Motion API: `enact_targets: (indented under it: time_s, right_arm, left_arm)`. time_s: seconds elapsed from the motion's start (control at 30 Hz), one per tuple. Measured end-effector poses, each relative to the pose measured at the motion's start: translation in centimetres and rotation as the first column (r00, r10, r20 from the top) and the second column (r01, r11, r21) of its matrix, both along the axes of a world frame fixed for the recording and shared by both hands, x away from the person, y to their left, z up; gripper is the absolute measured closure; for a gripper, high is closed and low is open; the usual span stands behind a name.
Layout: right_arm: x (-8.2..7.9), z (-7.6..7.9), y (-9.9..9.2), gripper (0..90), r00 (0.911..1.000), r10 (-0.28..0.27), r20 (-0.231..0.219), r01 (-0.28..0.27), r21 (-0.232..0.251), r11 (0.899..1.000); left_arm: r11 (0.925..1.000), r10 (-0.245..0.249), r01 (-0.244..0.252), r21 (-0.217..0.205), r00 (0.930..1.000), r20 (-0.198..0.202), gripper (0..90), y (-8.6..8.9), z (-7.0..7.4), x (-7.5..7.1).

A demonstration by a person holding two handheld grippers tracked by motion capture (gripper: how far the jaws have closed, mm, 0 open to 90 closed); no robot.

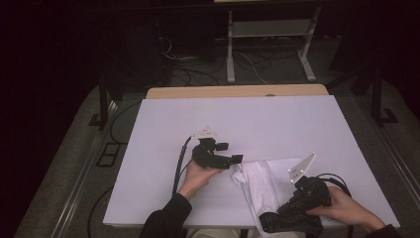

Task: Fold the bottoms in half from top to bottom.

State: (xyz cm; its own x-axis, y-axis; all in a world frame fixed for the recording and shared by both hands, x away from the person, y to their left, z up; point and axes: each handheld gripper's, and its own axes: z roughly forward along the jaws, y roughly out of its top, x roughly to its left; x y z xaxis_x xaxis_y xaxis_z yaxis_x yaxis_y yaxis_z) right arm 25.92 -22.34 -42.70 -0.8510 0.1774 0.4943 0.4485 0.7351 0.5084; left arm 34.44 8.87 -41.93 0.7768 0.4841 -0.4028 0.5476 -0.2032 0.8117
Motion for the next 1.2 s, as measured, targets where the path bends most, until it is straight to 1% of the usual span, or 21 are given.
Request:
enact_targets:
  time_s: [0.1,0.17,0.23,0.3,0.37,0.43,0.5,0.57,0.6,0.7,0.8,0.83,0.9,0.93,1.0,1.03,1.07,1.1,1.13,1.17,1.2]
  right_arm:
    - [-0.1,0.1,0.0,86.0,0.9997,0.021,-0.008,-0.021,0.003,1.000]
    - [-0.2,0.2,-0.1,84.3,0.9997,0.026,-0.004,-0.026,0.008,1.000]
    - [-0.1,0.6,-0.3,81.8,0.9998,0.020,0.003,-0.020,0.011,1.000]
    - [0.0,1.0,-0.7,79.5,0.9997,0.003,0.022,-0.003,0.021,1.000]
    - [0.1,1.5,-1.1,73.2,0.9989,-0.026,0.039,0.025,0.031,0.999]
    - [0.3,1.9,-1.7,68.0,0.9958,-0.063,0.067,0.060,0.046,0.997]
    - [0.6,2.3,-2.2,61.4,0.9923,-0.092,0.082,0.088,0.059,0.994]
    - [1.0,2.6,-2.7,54.4,0.9854,-0.136,0.103,0.129,0.071,0.989]
    - [1.2,2.7,-3.0,51.1,0.9824,-0.154,0.105,0.147,0.075,0.986]
    - [2.0,2.8,-3.9,38.4,0.9687,-0.219,0.118,0.208,0.096,0.973]
    - [2.9,2.8,-4.7,28.1,0.9514,-0.282,0.124,0.270,0.103,0.957]
    - [3.3,2.6,-5.0,24.3,0.9421,-0.310,0.128,0.298,0.103,0.949]
    - [3.8,2.4,-5.4,17.8,0.9313,-0.341,0.128,0.330,0.098,0.939]
    - [4.0,2.2,-5.6,15.9,0.9259,-0.356,0.127,0.345,0.096,0.934]
    - [4.6,2.0,-6.1,12.1,0.9094,-0.396,0.129,0.386,0.094,0.918]
    - [4.7,1.9,-6.3,12.0,0.9047,-0.406,0.129,0.395,0.101,0.913]
    - [5.0,1.8,-6.6,11.4,0.8968,-0.424,0.127,0.412,0.109,0.905]
    - [5.2,1.7,-7.0,8.2,0.8872,-0.443,0.127,0.431,0.114,0.895]
    - [5.4,1.7,-7.1,6.1,0.8821,-0.453,0.127,0.440,0.120,0.890]
    - [5.6,1.6,-7.4,5.3,0.8749,-0.467,0.128,0.453,0.123,0.883]
    - [5.8,1.5,-7.7,5.3,0.8652,-0.484,0.129,0.470,0.127,0.873]
  left_arm:
    - [0.9999,-0.011,0.011,0.010,0.9999,-0.007,14.2,-0.1,-0.1,0.0]
    - [0.9998,-0.014,0.014,0.012,0.9998,-0.011,14.0,-0.2,-0.2,0.0]
    - [0.9998,-0.017,0.018,0.011,0.9998,-0.012,13.9,-0.3,-0.2,0.0]
    - [0.9998,-0.018,0.018,0.010,0.9998,-0.011,13.8,-0.2,-0.2,0.0]
    - [0.9998,-0.016,0.016,0.008,0.9998,-0.012,13.6,-0.2,-0.2,0.0]
    - [0.9998,-0.018,0.018,0.005,0.9997,-0.013,13.1,-0.2,-0.2,0.1]
    - [0.9998,-0.020,0.020,0.003,0.9996,-0.018,12.6,-0.2,-0.2,0.1]
    - [0.9996,-0.027,0.027,0.008,0.9995,-0.019,11.7,-0.2,-0.2,0.1]
    - [0.9995,-0.031,0.031,0.008,0.9993,-0.022,11.0,-0.3,-0.3,0.1]
    - [0.9991,-0.042,0.042,0.008,0.9985,-0.036,8.3,-0.5,-0.4,0.1]
    - [0.9981,-0.058,0.059,0.019,0.9974,-0.042,6.6,-0.7,-0.6,0.1]
    - [0.9979,-0.061,0.062,0.018,0.9971,-0.045,5.9,-0.8,-0.6,0.1]
    - [0.9975,-0.068,0.069,0.020,0.9964,-0.050,4.8,-0.9,-0.7,0.1]
    - [0.9969,-0.074,0.075,0.025,0.9958,-0.054,4.1,-0.9,-0.8,0.1]
    - [0.9965,-0.078,0.079,0.027,0.9951,-0.061,2.6,-1.0,-0.9,0.1]
    - [0.9961,-0.082,0.084,0.029,0.9947,-0.063,2.5,-1.1,-1.0,0.1]
    - [0.9958,-0.084,0.086,0.032,0.9943,-0.065,2.3,-1.1,-1.0,0.1]
    - [0.9955,-0.087,0.090,0.030,0.9939,-0.067,2.2,-1.2,-1.0,0.1]
    - [0.9951,-0.091,0.093,0.032,0.9935,-0.068,2.2,-1.2,-1.1,0.1]
    - [0.9950,-0.093,0.095,0.031,0.9931,-0.071,2.2,-1.3,-1.1,0.1]
    - [0.9947,-0.095,0.097,0.033,0.9928,-0.073,2.2,-1.4,-1.2,0.1]
